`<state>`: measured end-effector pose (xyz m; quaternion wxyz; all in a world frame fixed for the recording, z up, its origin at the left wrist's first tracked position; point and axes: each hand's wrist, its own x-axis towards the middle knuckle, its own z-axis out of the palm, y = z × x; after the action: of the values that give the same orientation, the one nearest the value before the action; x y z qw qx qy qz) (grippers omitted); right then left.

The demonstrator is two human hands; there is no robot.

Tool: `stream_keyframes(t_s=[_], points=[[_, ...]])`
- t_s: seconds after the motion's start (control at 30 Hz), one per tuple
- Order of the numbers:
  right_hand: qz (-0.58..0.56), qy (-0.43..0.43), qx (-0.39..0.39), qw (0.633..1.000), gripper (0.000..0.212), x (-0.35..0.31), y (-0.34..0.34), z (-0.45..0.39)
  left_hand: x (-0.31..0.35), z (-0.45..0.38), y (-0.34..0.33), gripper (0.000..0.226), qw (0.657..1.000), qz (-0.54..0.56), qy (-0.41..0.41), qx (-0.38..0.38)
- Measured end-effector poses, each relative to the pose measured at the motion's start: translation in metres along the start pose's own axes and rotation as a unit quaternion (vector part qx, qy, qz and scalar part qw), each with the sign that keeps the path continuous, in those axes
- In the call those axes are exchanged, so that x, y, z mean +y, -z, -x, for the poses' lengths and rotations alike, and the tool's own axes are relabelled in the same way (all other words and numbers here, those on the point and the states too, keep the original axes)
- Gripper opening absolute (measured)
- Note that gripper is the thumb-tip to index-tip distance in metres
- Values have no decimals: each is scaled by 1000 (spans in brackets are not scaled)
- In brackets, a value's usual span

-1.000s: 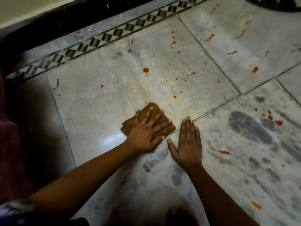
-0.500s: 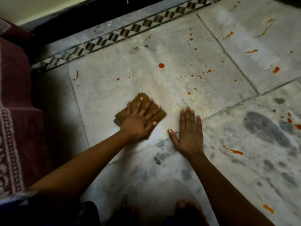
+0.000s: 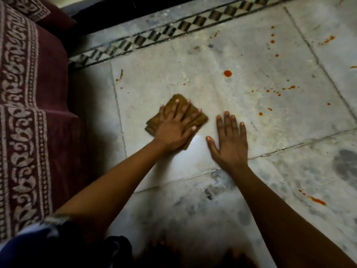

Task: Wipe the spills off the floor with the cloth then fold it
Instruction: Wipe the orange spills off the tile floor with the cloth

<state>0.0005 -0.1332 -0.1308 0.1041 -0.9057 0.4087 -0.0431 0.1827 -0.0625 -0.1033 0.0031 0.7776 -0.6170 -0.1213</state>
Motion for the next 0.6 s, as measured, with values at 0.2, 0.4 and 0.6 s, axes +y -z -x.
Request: stream_keyframes(t_s=[0.2,0.4,0.6], points=[[2,-12,-9,1000,71,2,-4,-8,-72,-33,14,54,977,49,205,9],[12,-16,-7,1000,71,-1,-1,1,-37,-111,26,53,979,70,189,18],[11,-16,-11,1000,72,2,-1,-1,-39,-35,12,66,998,28,52,18]])
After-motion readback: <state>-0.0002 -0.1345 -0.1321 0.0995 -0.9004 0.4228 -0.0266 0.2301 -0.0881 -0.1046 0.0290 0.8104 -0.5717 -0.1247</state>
